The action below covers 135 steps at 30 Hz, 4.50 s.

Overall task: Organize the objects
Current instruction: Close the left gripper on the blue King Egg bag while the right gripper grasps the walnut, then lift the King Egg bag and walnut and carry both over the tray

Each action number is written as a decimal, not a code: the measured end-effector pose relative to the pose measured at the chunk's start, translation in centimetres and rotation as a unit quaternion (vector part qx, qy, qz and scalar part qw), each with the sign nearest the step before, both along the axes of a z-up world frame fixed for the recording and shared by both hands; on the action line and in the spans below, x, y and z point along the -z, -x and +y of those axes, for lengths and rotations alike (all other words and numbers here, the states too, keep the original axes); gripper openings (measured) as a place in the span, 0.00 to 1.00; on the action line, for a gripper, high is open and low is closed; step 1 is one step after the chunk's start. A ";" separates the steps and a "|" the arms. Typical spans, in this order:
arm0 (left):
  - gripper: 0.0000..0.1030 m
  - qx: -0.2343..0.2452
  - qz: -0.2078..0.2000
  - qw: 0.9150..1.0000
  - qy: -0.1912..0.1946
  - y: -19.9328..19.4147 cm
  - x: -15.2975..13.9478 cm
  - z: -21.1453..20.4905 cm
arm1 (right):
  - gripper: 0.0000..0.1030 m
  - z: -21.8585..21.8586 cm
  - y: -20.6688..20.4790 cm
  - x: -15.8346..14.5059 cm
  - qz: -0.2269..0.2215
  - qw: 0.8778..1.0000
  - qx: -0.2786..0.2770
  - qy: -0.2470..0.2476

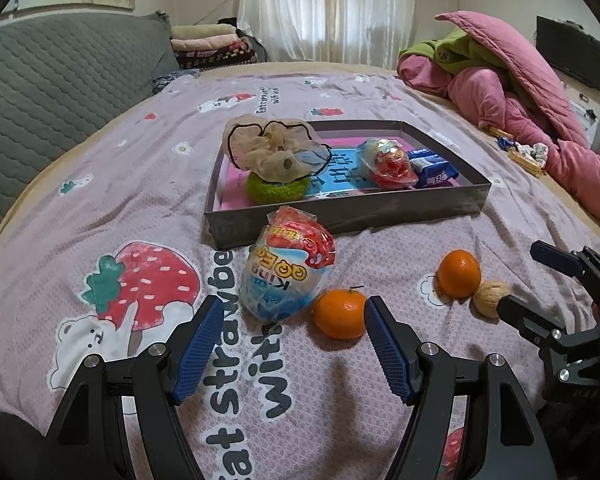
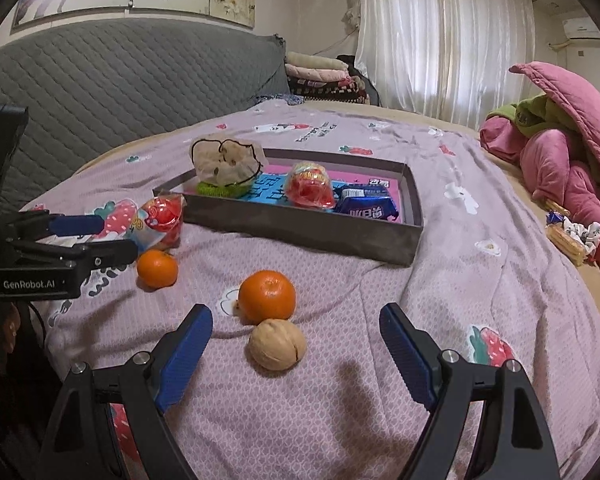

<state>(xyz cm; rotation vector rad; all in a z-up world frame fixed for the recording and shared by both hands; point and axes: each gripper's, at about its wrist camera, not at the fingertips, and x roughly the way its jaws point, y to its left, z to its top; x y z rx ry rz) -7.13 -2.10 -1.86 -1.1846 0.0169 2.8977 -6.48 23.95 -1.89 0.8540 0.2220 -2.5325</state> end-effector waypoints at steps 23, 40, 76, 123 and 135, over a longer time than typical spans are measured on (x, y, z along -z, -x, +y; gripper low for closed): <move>0.72 -0.004 0.007 1.000 0.005 1.6 0.3 -0.7 | 0.83 -0.7 0.6 1.5 -0.023 1.000 -0.015 -0.008; 0.72 0.000 0.003 1.000 0.005 3.4 0.7 -0.8 | 0.58 -1.2 1.1 2.5 -0.040 0.999 -0.029 -0.007; 0.68 0.004 -0.021 1.000 -0.017 6.7 2.5 -0.2 | 0.34 -1.9 0.8 2.7 -0.024 0.998 -0.045 -0.030; 0.57 0.057 0.056 0.996 -0.034 2.0 -2.5 0.6 | 0.33 -2.0 0.4 -6.0 0.055 0.998 -0.015 0.001; 0.57 0.053 0.070 0.996 -0.034 2.2 -5.0 0.9 | 0.33 -2.2 1.7 -9.5 0.095 0.995 -0.008 0.012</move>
